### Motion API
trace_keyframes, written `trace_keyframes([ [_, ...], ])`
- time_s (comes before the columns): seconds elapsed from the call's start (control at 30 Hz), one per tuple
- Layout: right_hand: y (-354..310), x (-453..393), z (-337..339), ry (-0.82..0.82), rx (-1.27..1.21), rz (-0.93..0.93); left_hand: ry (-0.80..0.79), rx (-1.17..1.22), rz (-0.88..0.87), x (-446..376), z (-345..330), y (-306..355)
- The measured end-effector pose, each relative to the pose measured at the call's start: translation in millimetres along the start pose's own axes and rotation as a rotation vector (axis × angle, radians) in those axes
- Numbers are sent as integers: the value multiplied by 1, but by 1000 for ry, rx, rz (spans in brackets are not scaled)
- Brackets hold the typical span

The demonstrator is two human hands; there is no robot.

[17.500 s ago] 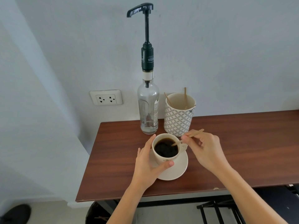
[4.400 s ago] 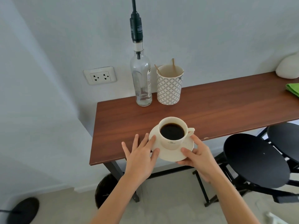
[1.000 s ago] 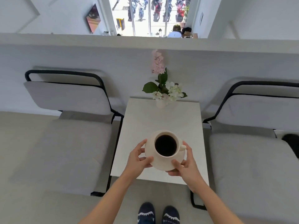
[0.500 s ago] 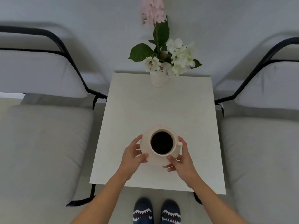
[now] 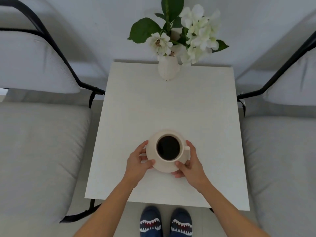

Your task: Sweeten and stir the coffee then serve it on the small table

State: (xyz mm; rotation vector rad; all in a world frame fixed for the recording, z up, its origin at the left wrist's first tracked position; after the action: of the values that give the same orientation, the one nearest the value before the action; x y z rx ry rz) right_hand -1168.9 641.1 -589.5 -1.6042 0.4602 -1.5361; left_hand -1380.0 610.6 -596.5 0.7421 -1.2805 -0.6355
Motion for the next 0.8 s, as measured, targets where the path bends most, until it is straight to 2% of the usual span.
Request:
trace_keyframes([
  [0.4,-9,-2,4,-54,144,-23,67,-359,-69,-8,2,11],
  [0.6,-11,4,10,-81,233,-76,87,-465,-91,-6,2,13],
  [0.7,-16,12,16,-153,343,-104,79,-496,-100,-4,4,15],
  [0.8,-30,25,39,-122,508,-160,126,-496,-167,3,7,17],
])
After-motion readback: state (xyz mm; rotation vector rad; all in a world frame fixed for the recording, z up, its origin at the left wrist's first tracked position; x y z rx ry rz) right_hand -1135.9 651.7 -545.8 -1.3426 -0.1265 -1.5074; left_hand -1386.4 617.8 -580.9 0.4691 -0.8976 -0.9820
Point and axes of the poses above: each hand's wrist, its own x-axis away from the middle knuckle, its own z-axis out of the back of the hand, y = z × x, the point moved 2 cm from there along -x, towards the middle knuckle
